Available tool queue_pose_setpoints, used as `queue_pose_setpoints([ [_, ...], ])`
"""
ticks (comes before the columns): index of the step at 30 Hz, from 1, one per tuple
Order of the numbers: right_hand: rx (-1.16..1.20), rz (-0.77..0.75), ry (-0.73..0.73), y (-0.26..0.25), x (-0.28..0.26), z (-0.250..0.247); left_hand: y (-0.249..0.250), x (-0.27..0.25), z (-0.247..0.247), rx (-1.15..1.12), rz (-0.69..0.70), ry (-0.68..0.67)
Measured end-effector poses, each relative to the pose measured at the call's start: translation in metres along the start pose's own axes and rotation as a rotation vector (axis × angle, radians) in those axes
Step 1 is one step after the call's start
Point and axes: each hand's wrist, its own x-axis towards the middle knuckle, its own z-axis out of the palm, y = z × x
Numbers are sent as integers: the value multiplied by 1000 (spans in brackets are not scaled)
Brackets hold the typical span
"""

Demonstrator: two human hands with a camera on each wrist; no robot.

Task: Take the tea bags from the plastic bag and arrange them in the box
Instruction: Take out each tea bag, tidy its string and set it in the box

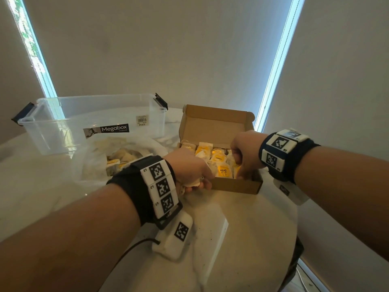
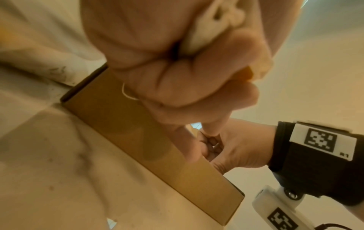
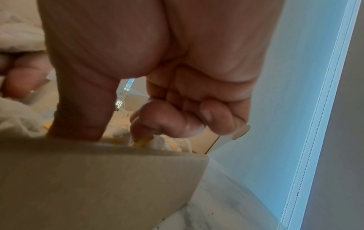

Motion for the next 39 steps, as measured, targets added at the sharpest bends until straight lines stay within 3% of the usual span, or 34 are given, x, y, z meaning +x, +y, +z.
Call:
queue_pose_setpoints([
  [3, 45, 3, 8, 3, -2, -6, -2, -1, -1, -11, 14, -11],
  [5, 107, 2, 93, 6, -6, -17, -4, -1, -5, -94, 47, -47],
  [9, 290, -68, 295, -2, -23, -51, -7, 1, -15, -636, 66, -232],
  [13, 641, -148, 249, -23, -37, -66, -4, -5, -19, -843, 123, -292],
  [21, 828, -283, 5, -45, -45, -62, -8, -15, -20, -946, 245, -379],
  [27, 873, -275, 102, -49, -46, -65, -11, -14, -24, -892, 257, -345],
  [32, 727, -289, 160, -55, -44, -64, -11, -17, -21, -802, 260, -313],
  [39, 1019, -225, 322, -52, -40, -71, -20, -18, -34, -1034, 260, -343],
])
